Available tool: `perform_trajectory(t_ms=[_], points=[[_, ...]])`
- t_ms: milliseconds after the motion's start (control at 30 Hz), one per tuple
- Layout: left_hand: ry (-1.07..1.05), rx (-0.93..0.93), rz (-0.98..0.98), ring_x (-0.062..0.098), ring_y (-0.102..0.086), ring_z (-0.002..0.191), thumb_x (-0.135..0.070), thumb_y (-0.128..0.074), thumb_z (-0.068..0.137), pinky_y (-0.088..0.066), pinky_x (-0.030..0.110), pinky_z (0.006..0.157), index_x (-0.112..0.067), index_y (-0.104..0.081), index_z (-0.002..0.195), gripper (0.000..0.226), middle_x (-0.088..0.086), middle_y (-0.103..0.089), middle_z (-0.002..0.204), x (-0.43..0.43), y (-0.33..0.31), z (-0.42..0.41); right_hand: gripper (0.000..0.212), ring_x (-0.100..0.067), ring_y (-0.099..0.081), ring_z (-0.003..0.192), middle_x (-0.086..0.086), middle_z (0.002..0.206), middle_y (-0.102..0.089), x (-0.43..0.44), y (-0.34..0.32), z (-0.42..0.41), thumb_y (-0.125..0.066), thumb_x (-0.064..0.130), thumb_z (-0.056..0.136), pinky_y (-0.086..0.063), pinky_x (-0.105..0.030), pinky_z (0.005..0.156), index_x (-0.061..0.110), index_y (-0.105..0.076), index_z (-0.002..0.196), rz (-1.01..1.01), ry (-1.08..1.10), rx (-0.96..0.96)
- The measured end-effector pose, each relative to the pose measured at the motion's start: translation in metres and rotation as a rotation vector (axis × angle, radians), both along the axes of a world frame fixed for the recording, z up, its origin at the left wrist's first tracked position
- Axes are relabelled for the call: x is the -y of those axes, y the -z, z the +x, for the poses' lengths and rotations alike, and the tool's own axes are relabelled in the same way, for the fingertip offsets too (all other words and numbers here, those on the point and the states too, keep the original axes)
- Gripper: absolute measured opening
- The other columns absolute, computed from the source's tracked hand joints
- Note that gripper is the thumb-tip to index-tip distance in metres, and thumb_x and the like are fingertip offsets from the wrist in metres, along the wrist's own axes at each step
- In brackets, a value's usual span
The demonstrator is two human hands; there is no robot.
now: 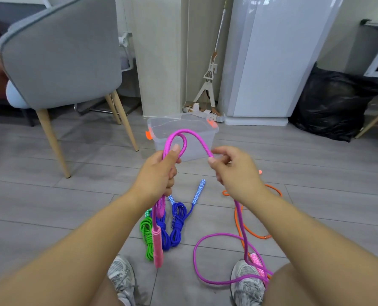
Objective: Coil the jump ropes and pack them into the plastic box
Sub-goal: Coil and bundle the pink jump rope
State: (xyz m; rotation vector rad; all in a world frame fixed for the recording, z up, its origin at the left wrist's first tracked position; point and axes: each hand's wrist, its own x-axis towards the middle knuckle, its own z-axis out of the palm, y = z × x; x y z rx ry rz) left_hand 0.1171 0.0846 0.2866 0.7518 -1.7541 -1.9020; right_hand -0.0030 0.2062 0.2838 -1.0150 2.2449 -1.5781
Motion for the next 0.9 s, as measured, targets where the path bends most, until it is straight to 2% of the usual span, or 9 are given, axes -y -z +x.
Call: perform_trajectory(t_ms=[33, 133, 267, 400, 500, 600, 900], points=[[-0.020, -0.010, -0.017, 0.009, -0.020, 0.041, -0.038, -0.048, 0.094, -0.018, 0.018, 0.041, -0.010, -0.049, 0.091, 0.029, -0.002, -0.029, 0.055, -0.001, 0.001, -0.001, 0.003, -0.003, -0.048, 0.042, 0.004, 0.058, -0.049, 0.004, -0.001, 0.003, -0.061, 0.016, 0.088, -0.040, -0.021, 0.049, 0.017, -0.060, 0.091, -0.022, 0.015, 0.052], [-0.070, -0.022, -0.044, 0.008, -0.023, 0.038, -0.024, -0.048, 0.097, -0.020, 0.017, 0.037, -0.008, -0.051, 0.099, 0.017, -0.001, -0.030, 0.056, -0.003, 0.003, -0.004, 0.011, -0.001, -0.050, 0.039, 0.003, 0.059, -0.054, 0.011, -0.003, 0.012, -0.065, 0.017, 0.086, -0.038, -0.014, 0.041, 0.015, -0.057, 0.079, -0.056, 0.050, 0.076], [-0.119, -0.062, -0.083, 0.007, -0.026, 0.038, -0.024, -0.050, 0.096, -0.023, 0.019, 0.038, -0.007, -0.056, 0.099, 0.019, 0.001, -0.031, 0.057, -0.003, 0.005, -0.006, 0.005, -0.003, -0.055, 0.048, 0.005, 0.063, -0.058, 0.019, -0.004, 0.023, -0.061, 0.015, 0.088, -0.044, -0.017, 0.049, 0.014, -0.061, 0.082, -0.010, 0.016, -0.014], [-0.157, -0.080, -0.089, 0.007, -0.026, 0.038, -0.025, -0.052, 0.095, -0.025, 0.021, 0.039, -0.012, -0.058, 0.087, 0.016, -0.002, -0.030, 0.053, -0.001, 0.005, -0.009, 0.011, -0.009, -0.059, 0.059, 0.004, 0.071, -0.060, 0.027, -0.002, 0.034, -0.060, 0.007, 0.087, -0.051, -0.028, 0.058, 0.015, -0.065, 0.092, 0.007, -0.103, 0.026], [-0.163, -0.066, -0.117, 0.006, -0.029, 0.036, -0.026, -0.054, 0.094, -0.028, 0.021, 0.038, -0.013, -0.059, 0.085, 0.017, -0.010, -0.032, 0.042, 0.002, 0.007, -0.010, 0.012, -0.014, -0.062, 0.062, 0.001, 0.071, -0.063, 0.030, 0.000, 0.039, -0.061, 0.005, 0.087, -0.049, -0.023, 0.052, 0.015, -0.065, 0.091, -0.023, -0.133, 0.076], [-0.142, -0.072, -0.141, 0.005, -0.029, 0.035, -0.025, -0.054, 0.094, -0.029, 0.019, 0.039, -0.015, -0.056, 0.078, 0.019, -0.011, -0.032, 0.037, 0.001, 0.006, -0.010, 0.016, -0.012, -0.063, 0.058, 0.000, 0.068, -0.062, 0.031, 0.000, 0.040, -0.062, 0.003, 0.085, -0.047, -0.018, 0.046, 0.017, -0.059, 0.079, -0.046, -0.127, 0.121], [-0.085, -0.047, -0.141, 0.007, -0.029, 0.038, -0.022, -0.053, 0.095, -0.030, 0.020, 0.040, -0.015, -0.052, 0.077, 0.020, -0.010, -0.033, 0.042, 0.002, -0.002, -0.007, 0.016, -0.016, -0.066, 0.062, -0.006, 0.074, -0.063, 0.026, 0.000, 0.039, -0.065, 0.007, 0.084, -0.050, -0.023, 0.049, 0.018, -0.055, 0.078, -0.070, -0.144, 0.124]])
